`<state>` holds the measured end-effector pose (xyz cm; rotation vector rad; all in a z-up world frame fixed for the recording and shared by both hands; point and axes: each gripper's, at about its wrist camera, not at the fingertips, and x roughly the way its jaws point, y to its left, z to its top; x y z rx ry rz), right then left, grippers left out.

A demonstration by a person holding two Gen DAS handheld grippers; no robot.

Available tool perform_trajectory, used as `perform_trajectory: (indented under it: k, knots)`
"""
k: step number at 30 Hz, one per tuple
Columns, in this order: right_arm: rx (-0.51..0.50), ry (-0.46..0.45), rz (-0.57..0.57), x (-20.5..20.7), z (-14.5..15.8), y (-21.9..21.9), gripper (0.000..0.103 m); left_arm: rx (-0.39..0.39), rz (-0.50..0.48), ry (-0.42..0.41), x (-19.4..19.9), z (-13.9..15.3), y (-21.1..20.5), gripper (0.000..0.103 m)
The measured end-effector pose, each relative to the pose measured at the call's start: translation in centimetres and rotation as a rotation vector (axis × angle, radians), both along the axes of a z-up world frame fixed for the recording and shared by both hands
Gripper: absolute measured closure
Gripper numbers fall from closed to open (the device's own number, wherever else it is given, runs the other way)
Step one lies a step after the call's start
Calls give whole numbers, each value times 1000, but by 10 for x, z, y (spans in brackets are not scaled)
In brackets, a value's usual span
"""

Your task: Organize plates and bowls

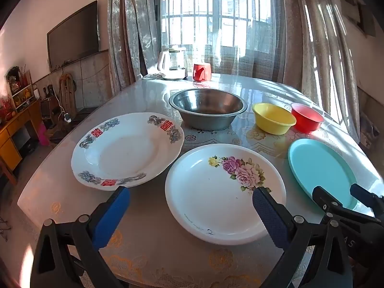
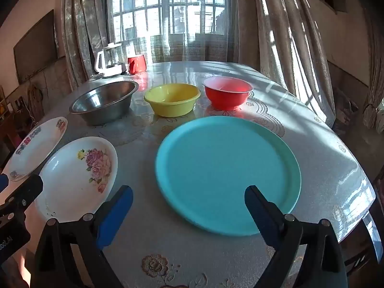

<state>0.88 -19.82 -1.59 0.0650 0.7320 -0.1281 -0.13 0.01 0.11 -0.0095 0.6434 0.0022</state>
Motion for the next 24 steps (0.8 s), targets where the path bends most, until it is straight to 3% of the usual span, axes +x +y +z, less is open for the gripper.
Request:
perform_trajectory:
  k: [24]
  knots:
    - [18, -26, 43, -7, 7, 0, 8, 2, -25, 13, 0, -2, -3, 0]
